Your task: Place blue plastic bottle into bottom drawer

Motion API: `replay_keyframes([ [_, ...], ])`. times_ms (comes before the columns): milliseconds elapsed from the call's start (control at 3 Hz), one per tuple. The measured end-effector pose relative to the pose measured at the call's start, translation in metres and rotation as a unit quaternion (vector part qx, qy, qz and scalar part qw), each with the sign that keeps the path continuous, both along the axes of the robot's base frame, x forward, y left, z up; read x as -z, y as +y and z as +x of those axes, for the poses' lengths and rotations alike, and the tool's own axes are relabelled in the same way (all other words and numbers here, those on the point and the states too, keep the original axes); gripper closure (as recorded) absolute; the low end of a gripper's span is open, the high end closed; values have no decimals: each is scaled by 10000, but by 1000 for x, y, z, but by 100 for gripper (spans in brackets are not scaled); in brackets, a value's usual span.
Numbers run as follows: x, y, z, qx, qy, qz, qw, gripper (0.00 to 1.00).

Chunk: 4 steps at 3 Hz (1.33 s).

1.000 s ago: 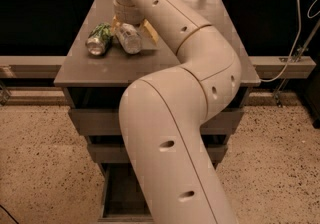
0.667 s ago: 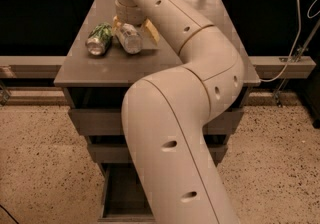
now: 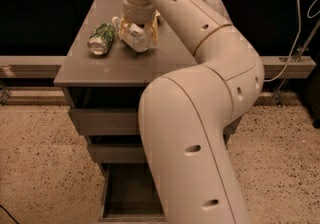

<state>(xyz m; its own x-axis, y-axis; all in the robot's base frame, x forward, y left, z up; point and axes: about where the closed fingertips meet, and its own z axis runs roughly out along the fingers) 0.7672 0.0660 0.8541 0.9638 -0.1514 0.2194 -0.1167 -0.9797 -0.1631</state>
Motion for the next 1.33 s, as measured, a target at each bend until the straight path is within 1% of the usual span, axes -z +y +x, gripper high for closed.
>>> replay_keyframes([
  [333,0,-6,-10,-347,39,143,9993,56],
  [667,1,-6,-19,-663,49,252,9975,76],
  [1000,0,-8,-29,-870,56,271,9958,78],
  [1333,-7,-18,-42,-887,36,185,9959,65],
])
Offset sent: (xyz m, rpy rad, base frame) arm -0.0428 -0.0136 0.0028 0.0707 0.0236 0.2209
